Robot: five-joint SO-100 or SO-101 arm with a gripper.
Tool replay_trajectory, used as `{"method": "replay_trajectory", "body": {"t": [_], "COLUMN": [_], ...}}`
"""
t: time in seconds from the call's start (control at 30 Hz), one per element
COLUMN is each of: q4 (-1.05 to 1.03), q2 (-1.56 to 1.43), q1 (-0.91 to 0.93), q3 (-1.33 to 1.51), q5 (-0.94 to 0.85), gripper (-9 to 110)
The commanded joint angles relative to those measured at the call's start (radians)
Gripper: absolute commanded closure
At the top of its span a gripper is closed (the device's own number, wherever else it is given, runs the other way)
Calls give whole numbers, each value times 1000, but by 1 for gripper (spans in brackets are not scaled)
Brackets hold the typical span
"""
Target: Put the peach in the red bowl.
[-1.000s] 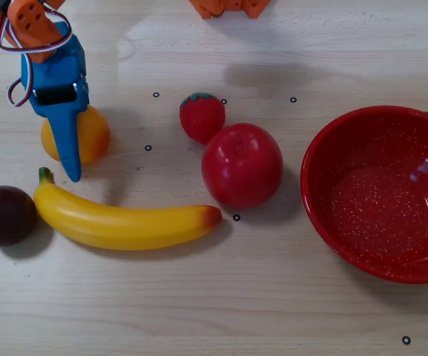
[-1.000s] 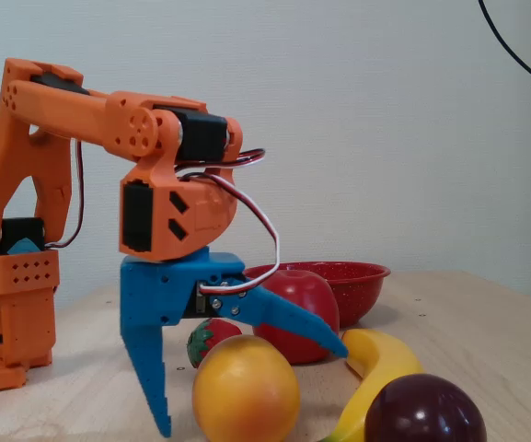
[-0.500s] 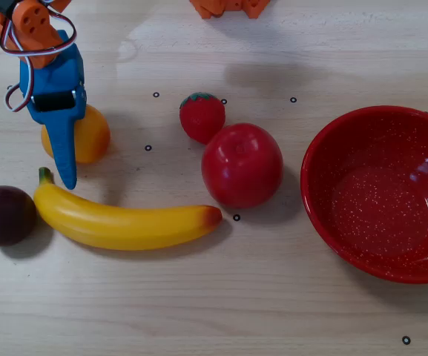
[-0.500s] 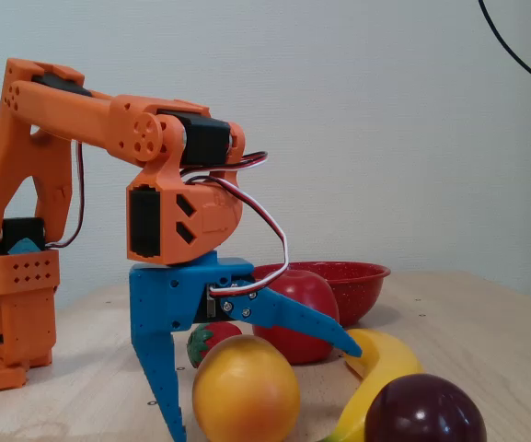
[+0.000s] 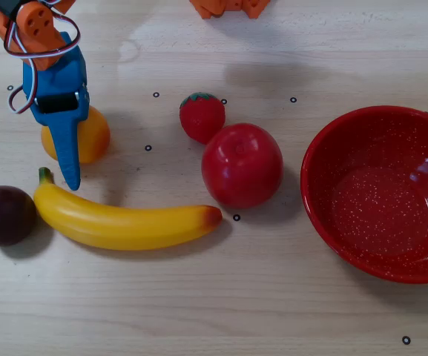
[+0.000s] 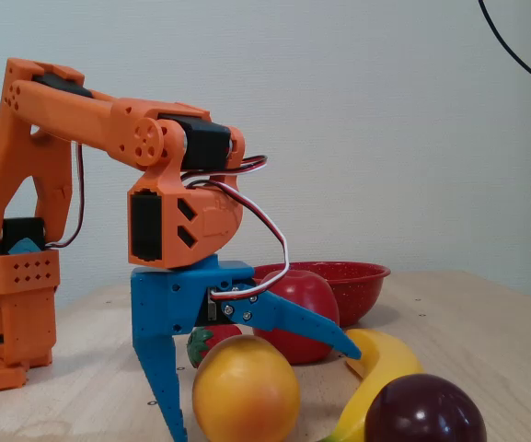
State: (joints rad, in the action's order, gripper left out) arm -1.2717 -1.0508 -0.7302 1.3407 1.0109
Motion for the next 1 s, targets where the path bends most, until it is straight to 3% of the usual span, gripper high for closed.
{"method": "replay_trajectory", "body": {"t": [0.0,0.97], "q4": [28,18], "q2": [-46,-48], "q1": [14,3], "q3": [-14,3], "q5": [18,40], "gripper": [37,47]}}
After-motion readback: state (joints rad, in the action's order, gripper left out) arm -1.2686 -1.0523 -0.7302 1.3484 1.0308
